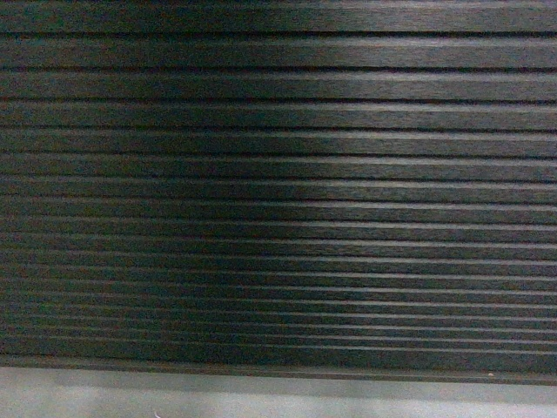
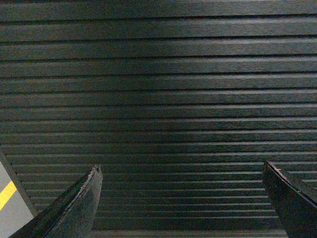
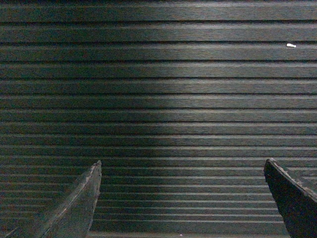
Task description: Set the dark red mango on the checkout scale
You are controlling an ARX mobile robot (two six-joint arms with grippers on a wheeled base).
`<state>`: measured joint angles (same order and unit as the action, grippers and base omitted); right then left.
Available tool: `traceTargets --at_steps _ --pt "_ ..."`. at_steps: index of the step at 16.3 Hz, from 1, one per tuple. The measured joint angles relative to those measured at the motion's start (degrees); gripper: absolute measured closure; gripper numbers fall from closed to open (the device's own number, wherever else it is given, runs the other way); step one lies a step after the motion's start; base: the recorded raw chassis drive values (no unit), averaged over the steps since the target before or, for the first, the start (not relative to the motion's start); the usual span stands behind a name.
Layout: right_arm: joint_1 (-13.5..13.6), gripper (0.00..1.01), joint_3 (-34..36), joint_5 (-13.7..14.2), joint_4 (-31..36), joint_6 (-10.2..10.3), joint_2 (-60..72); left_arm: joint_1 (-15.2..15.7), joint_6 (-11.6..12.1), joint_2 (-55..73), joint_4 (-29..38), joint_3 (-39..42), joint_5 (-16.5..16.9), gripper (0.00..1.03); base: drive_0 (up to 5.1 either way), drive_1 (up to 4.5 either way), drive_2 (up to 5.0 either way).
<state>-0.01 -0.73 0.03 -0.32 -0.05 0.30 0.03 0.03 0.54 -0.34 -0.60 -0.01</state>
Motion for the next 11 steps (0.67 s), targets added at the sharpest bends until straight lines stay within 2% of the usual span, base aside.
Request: traceTargets --at_steps 11 --pt "0.00 0.03 0.00 -0.02 0.02 0.00 0.00 0.00 0.00 0.00 0.07 0.00 -0.02 0.05 0.0 0.00 0.0"
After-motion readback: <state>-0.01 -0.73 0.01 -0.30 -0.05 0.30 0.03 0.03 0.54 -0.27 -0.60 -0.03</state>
